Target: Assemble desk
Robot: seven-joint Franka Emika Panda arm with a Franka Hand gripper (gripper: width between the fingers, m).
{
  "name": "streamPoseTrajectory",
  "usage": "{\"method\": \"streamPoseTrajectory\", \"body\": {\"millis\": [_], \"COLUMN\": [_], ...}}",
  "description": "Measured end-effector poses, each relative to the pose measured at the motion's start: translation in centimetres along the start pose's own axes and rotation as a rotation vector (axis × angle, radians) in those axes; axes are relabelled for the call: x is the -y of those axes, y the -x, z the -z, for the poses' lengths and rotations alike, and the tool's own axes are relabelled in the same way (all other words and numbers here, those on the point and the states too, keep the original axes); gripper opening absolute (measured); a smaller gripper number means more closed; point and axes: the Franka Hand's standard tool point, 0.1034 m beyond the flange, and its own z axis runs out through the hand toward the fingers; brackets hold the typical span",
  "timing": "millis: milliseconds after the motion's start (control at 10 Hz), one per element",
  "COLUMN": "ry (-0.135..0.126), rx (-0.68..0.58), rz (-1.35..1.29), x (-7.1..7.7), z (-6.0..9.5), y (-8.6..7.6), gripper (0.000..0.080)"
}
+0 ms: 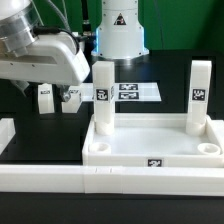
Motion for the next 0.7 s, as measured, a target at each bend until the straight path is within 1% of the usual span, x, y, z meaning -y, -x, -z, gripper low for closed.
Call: {"method": "streamPoseTrajectory", "body": {"millis": [200, 300, 500, 600, 700], "ry": [-0.001, -0.008, -0.008, -0.008, -0.011], "rx": [0.001, 0.005, 0.012, 0.023, 0.043], "rz": [0.005, 0.009, 0.041, 0.035, 0.039], "x": [-0.2, -0.8, -2.1, -2.5, -2.2], "z": [-0.1, -0.5, -2.0, -2.3, -2.2], "y": [0.0, 0.2, 1.5, 1.8, 1.8], "gripper": [0.0648, 0.0648, 0.0648, 0.0648, 0.0648]}}
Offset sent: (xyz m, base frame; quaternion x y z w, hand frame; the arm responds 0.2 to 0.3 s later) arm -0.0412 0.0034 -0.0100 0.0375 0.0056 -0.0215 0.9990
